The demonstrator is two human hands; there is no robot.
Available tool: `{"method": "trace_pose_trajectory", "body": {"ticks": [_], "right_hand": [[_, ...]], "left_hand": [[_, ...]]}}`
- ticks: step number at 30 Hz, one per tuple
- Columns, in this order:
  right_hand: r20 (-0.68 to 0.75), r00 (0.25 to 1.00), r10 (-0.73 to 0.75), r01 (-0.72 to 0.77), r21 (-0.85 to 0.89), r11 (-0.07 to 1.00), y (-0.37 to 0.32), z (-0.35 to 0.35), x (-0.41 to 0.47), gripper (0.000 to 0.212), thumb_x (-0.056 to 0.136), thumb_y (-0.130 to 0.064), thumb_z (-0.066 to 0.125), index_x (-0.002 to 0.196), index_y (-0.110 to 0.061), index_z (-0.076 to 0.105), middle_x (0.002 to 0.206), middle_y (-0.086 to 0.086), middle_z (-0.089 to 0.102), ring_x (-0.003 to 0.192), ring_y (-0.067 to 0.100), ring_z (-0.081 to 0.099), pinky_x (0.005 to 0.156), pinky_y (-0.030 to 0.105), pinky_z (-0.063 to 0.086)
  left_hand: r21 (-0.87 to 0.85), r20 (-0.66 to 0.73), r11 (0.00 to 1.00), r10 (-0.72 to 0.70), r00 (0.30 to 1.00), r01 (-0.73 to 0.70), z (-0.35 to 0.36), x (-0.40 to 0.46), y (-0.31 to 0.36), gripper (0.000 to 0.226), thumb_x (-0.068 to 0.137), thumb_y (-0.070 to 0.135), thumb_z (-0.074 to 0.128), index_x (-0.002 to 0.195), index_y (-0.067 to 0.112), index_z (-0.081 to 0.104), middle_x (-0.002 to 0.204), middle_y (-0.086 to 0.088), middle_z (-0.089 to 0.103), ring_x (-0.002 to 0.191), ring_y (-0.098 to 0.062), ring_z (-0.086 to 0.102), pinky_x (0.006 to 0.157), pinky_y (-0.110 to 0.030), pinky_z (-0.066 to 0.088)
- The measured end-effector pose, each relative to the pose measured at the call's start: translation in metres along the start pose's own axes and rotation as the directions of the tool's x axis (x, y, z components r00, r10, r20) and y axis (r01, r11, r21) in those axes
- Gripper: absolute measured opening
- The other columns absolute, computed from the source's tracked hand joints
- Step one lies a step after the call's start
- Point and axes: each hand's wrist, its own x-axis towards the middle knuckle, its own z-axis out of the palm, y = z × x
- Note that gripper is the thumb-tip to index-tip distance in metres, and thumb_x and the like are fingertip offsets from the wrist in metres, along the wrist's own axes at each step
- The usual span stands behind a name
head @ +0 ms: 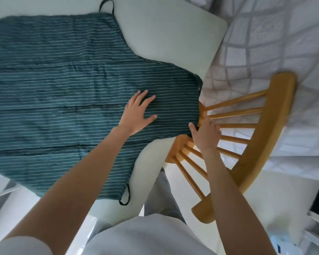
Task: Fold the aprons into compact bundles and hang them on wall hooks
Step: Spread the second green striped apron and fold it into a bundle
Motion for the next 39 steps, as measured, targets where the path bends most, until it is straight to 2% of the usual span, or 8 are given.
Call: {"method": "trace_pose_trajectory", "body": {"ticks": [8, 14, 18, 24, 29, 32, 35, 39], "right_hand": [[-0.207, 0.86, -0.467, 0.499, 0.148, 0.854, -0.059, 0.029, -0.07, 0.022, 0.089, -0.025, 0.06, 0.109, -0.016, 0.062, 0.109, 0.003, 0.063, 0.103, 0.02, 0.053, 0.086, 0.025, 0.043], [0.293, 0.602, -0.743, 0.761, 0.073, 0.645, -0.103, 0.083, -0.182, 0.047, 0.072, -0.058, 0.068, 0.092, -0.02, 0.049, 0.082, -0.007, 0.048, 0.073, 0.014, 0.043, 0.069, 0.028, 0.032], [0.293, 0.689, -0.663, 0.718, -0.148, 0.68, -0.094, 0.123, -0.231, 0.051, 0.076, -0.047, 0.071, 0.115, -0.02, 0.051, 0.106, 0.004, 0.051, 0.092, 0.022, 0.05, 0.077, 0.031, 0.045], [0.128, 0.692, -0.71, 0.712, 0.04, 0.701, -0.087, 0.122, -0.242, 0.02, 0.087, -0.002, 0.059, 0.105, -0.002, 0.069, 0.098, 0.015, 0.065, 0.088, 0.03, 0.063, 0.077, 0.036, 0.053], [-0.109, 0.735, -0.669, 0.678, 0.137, 0.722, -0.103, 0.095, -0.244, 0.019, 0.092, -0.009, 0.052, 0.105, -0.004, 0.065, 0.1, 0.011, 0.064, 0.093, 0.023, 0.058, 0.078, 0.023, 0.044], [-0.184, 0.783, -0.594, 0.622, 0.264, 0.737, -0.103, 0.082, -0.244, 0.018, 0.094, -0.012, 0.053, 0.105, -0.005, 0.066, 0.098, 0.009, 0.065, 0.081, 0.019, 0.063, 0.064, 0.024, 0.052], [-0.159, 0.889, -0.429, 0.45, 0.474, 0.757, -0.098, 0.07, -0.247, 0.018, 0.09, -0.013, 0.061, 0.104, -0.007, 0.069, 0.099, 0.008, 0.068, 0.072, 0.018, 0.067, 0.057, 0.031, 0.058], [-0.116, 0.842, -0.528, 0.529, 0.377, 0.76, -0.085, 0.055, -0.254, 0.017, 0.087, -0.015, 0.065, 0.102, -0.008, 0.071, 0.099, 0.006, 0.071, 0.085, 0.011, 0.062, 0.071, 0.011, 0.047]], "left_hand": [[-0.026, -0.178, 0.999, -0.046, 0.983, 0.042, -0.008, -0.118, -0.07, 0.043, 0.084, 0.042, 0.061, 0.122, 0.022, 0.055, 0.125, -0.003, 0.052, 0.118, -0.025, 0.044, 0.099, -0.048, 0.039], [-0.014, -0.083, 1.0, -0.019, 0.996, 0.017, -0.004, -0.227, -0.13, 0.05, 0.077, 0.069, 0.047, 0.097, 0.025, 0.057, 0.096, 0.006, 0.057, 0.091, -0.016, 0.051, 0.085, -0.035, 0.041], [0.061, 0.087, 0.996, 0.059, 0.994, -0.065, 0.005, -0.282, -0.155, 0.057, 0.072, 0.072, 0.052, 0.105, 0.026, 0.058, 0.105, 0.003, 0.056, 0.098, -0.018, 0.051, 0.088, -0.036, 0.042], [0.119, 0.13, 0.993, 0.006, 0.991, -0.022, 0.008, -0.308, -0.175, 0.052, 0.076, 0.057, 0.065, 0.116, 0.025, 0.054, 0.122, 0.002, 0.049, 0.114, -0.019, 0.044, 0.096, -0.038, 0.037], [0.087, -0.122, 0.993, -0.065, 0.99, 0.076, -0.004, -0.313, -0.179, 0.018, 0.089, 0.016, 0.058, 0.106, 0.015, 0.06, 0.107, -0.004, 0.06, 0.099, -0.026, 0.054, 0.08, -0.037, 0.046], [0.07, -0.319, 0.986, -0.123, 0.94, 0.153, -0.02, -0.323, -0.189, 0.026, 0.084, -0.004, 0.054, 0.102, 0.01, 0.064, 0.105, -0.009, 0.064, 0.096, -0.03, 0.053, 0.08, -0.041, 0.045], [0.028, -0.455, 0.971, -0.199, 0.868, 0.237, -0.034, -0.346, -0.197, 0.031, 0.079, -0.011, 0.054, 0.101, 0.008, 0.066, 0.103, -0.012, 0.064, 0.094, -0.033, 0.054, 0.079, -0.042, 0.046], [-0.103, -0.45, 0.961, -0.275, 0.85, 0.256, -0.045, -0.383, -0.199, 0.026, 0.085, -0.003, 0.055, 0.106, 0.009, 0.065, 0.107, -0.014, 0.065, 0.092, -0.035, 0.06, 0.077, -0.042, 0.049]]}}
